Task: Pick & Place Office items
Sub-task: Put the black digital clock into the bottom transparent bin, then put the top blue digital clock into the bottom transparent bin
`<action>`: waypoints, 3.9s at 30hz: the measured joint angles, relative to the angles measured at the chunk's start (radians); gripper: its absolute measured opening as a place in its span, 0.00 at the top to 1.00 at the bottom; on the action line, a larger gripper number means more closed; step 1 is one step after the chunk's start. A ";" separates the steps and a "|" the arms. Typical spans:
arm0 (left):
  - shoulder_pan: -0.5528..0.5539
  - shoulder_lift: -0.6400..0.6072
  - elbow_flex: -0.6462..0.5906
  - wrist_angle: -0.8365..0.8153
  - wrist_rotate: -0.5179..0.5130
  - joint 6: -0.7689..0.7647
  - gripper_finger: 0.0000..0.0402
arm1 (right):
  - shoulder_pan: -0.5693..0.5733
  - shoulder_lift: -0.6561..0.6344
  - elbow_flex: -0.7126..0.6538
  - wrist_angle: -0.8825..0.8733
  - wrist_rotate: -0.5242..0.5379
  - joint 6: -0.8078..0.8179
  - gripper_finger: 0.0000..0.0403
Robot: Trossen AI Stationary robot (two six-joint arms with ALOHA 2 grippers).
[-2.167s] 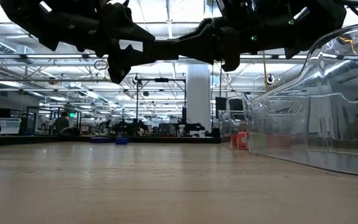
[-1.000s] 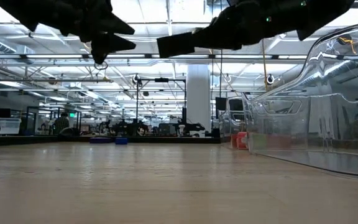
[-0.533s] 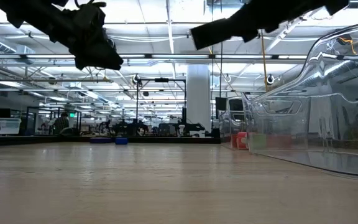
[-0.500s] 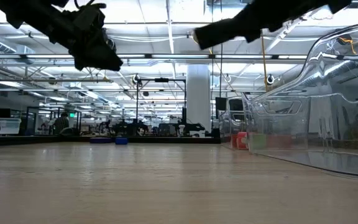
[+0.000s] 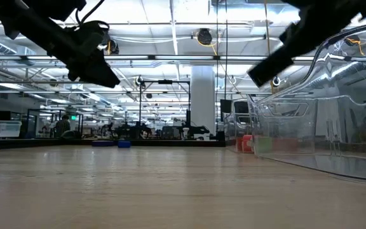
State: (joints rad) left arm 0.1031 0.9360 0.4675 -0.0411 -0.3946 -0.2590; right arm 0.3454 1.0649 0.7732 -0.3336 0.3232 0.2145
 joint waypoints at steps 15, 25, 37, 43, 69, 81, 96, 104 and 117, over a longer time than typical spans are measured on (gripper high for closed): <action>0.065 0.000 0.000 0.174 -0.001 0.099 0.57 | 0.043 -0.003 -0.141 0.017 0.016 0.252 0.84; 0.068 0.000 0.000 0.281 0.000 0.135 0.64 | 0.042 -0.003 -0.200 0.145 0.013 0.298 0.81; 0.068 0.000 0.000 0.305 0.000 0.136 0.65 | 0.042 -0.003 -0.200 0.209 0.014 0.298 0.69; 0.068 0.000 0.000 0.304 0.000 0.137 0.61 | 0.032 -0.003 -0.200 0.315 0.015 0.245 0.64; 0.240 0.104 0.000 -0.004 -0.208 -0.107 0.54 | 0.029 -0.003 -0.200 0.725 0.014 -0.134 0.64; 0.561 0.392 0.075 0.073 0.043 -0.079 0.23 | 0.027 -0.003 -0.200 0.764 0.014 -0.156 0.65; 0.717 0.602 0.136 0.124 0.178 -0.077 0.30 | 0.027 -0.003 -0.200 0.759 0.013 -0.155 0.64; 0.717 0.617 0.198 0.025 0.063 -0.079 0.34 | 0.027 -0.003 -0.200 0.748 0.013 -0.137 0.64; 0.802 0.708 0.330 -0.138 0.232 -0.052 0.35 | 0.027 -0.003 -0.200 0.755 0.012 -0.148 0.65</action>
State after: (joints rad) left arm 0.9056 1.6435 0.7970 -0.1792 -0.1624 -0.3111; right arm 0.3729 1.0622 0.5735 0.4217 0.3351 0.0666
